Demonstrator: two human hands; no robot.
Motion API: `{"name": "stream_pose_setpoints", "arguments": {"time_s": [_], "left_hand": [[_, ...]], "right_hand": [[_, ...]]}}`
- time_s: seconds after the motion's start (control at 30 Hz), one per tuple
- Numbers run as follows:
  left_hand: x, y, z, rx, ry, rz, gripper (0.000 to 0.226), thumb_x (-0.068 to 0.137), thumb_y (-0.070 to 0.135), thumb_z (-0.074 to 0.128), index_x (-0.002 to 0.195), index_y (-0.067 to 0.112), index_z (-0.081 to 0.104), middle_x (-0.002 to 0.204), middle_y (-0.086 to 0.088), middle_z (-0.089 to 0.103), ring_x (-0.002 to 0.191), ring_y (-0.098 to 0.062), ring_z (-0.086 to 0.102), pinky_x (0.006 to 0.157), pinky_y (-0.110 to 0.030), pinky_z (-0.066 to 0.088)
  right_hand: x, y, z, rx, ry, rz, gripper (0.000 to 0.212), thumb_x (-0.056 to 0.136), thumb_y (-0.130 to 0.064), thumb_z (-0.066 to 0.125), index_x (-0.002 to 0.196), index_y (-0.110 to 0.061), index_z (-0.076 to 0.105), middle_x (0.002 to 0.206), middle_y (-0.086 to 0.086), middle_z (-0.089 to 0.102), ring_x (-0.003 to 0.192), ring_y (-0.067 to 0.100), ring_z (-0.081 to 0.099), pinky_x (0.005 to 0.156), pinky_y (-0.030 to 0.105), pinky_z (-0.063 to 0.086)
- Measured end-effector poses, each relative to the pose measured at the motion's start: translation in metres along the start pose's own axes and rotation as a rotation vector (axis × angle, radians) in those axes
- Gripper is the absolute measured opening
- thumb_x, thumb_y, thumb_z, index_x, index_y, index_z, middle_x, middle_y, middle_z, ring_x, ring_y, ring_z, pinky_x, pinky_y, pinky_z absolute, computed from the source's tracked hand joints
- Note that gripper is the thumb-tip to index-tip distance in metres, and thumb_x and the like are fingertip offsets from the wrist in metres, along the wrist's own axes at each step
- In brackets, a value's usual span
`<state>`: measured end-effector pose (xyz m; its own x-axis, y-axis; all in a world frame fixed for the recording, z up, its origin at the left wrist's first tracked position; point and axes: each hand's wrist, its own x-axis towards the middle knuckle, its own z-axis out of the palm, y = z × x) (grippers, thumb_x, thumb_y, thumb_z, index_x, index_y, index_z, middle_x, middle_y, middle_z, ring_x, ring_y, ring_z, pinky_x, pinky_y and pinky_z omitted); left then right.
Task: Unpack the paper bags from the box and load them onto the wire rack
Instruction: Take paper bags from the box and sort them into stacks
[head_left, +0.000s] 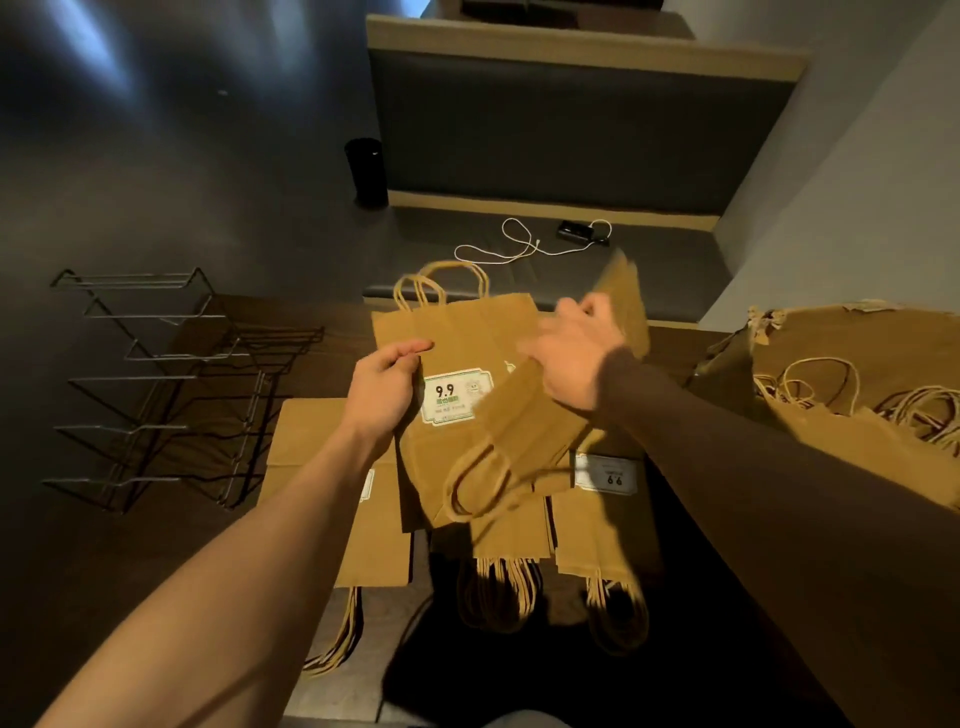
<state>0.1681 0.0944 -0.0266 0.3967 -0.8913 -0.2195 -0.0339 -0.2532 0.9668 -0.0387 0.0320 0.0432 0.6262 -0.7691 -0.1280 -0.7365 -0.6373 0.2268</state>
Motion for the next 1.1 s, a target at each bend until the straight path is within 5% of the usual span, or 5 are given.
{"name": "stream_pose_setpoints", "arguments": {"time_s": [0.33,0.6,0.83,1.0,1.1], "left_hand": [[-0.01,0.005,0.027,0.023,-0.512,-0.041,0.049,0.064,0.048,0.086,0.104,0.02,0.079,0.108,-0.014,0.075,0.105,-0.029,0.069,0.105,-0.047,0.048],[-0.004,-0.011,0.029,-0.244,-0.167,-0.25,0.038,0.081,-0.002,0.076,0.117,0.006,0.065,0.103,-0.013,0.073,0.09,-0.019,0.072,0.077,-0.026,0.057],[-0.002,-0.009,0.042,-0.277,-0.176,-0.259,0.035,0.08,0.001,0.078,0.113,0.005,0.069,0.101,-0.016,0.075,0.088,-0.024,0.073,0.067,-0.026,0.057],[0.0,-0.007,0.042,-0.251,-0.087,-0.186,0.019,0.084,0.007,0.076,0.102,0.014,0.075,0.108,-0.011,0.074,0.101,-0.027,0.071,0.091,-0.038,0.057],[0.01,0.0,0.033,-0.317,0.047,-0.137,0.019,0.092,0.002,0.065,0.105,0.015,0.069,0.106,-0.013,0.068,0.09,-0.027,0.071,0.077,-0.04,0.061]], "right_hand": [[0.001,-0.029,0.02,0.198,0.342,-0.015,0.026,0.073,-0.02,0.068,0.098,-0.015,0.066,0.127,0.01,0.049,0.124,0.033,0.04,0.099,0.046,0.024],[0.004,-0.007,0.043,0.976,0.345,0.922,0.053,0.09,-0.028,0.063,0.136,-0.012,0.04,0.127,0.012,0.049,0.115,0.028,0.051,0.089,0.037,0.05],[-0.007,0.005,0.051,1.744,0.285,0.855,0.021,0.094,0.001,0.056,0.083,-0.017,0.057,0.084,-0.004,0.062,0.074,0.007,0.061,0.047,0.012,0.045],[-0.008,0.015,0.066,1.819,0.222,0.982,0.02,0.097,-0.003,0.051,0.113,-0.011,0.058,0.111,0.008,0.066,0.1,0.026,0.065,0.091,0.044,0.055],[-0.017,0.023,0.076,1.746,0.151,1.031,0.014,0.098,0.002,0.046,0.108,0.002,0.056,0.105,0.025,0.062,0.088,0.031,0.061,0.074,0.027,0.05]]}}
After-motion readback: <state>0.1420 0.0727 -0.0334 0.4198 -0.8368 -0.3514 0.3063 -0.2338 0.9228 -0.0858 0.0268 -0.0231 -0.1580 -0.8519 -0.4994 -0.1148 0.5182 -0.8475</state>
